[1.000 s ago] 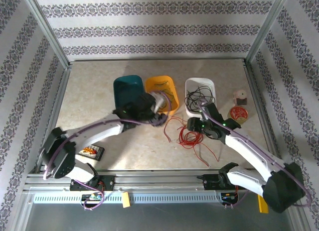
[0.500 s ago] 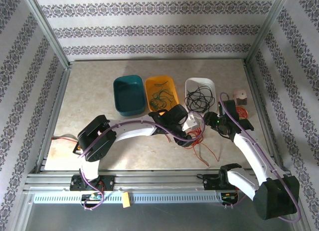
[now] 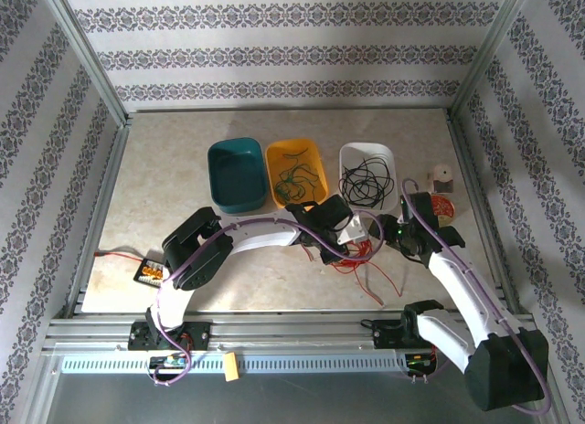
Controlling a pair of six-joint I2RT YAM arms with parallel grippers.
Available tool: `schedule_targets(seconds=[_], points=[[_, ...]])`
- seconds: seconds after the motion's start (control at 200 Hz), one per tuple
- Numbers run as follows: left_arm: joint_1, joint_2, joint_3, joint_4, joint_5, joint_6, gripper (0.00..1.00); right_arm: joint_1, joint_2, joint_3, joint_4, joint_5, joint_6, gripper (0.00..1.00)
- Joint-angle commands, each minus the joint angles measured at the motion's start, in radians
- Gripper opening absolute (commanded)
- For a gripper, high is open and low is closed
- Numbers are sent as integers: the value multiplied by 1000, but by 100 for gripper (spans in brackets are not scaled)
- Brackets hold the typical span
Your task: Untangle the cables
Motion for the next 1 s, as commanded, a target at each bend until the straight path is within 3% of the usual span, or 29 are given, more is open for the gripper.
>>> schedule_targets(seconds=[0.0,0.14,0.38,0.69,0.89,0.995], points=[[6,-75,-33,20,3,-30,0,27,1,-35,9,-77,-32,61],[54,-181,-76,103,28,-132,0,89,29,-57,36,-132,-48,61],[192,-414,-215,278,155,-332,0,134,103,-59,70,-107,-57,61],[295,-635,-161,260,186,-435,0,163,257,-40,117,-102,-85,59],[332,-711,-93,213,247,-424,0,186,359,-9,112,-78,-95,58],[344,-751,-82,201,220,-411,0,194,398,8,108,-84,-104,58]])
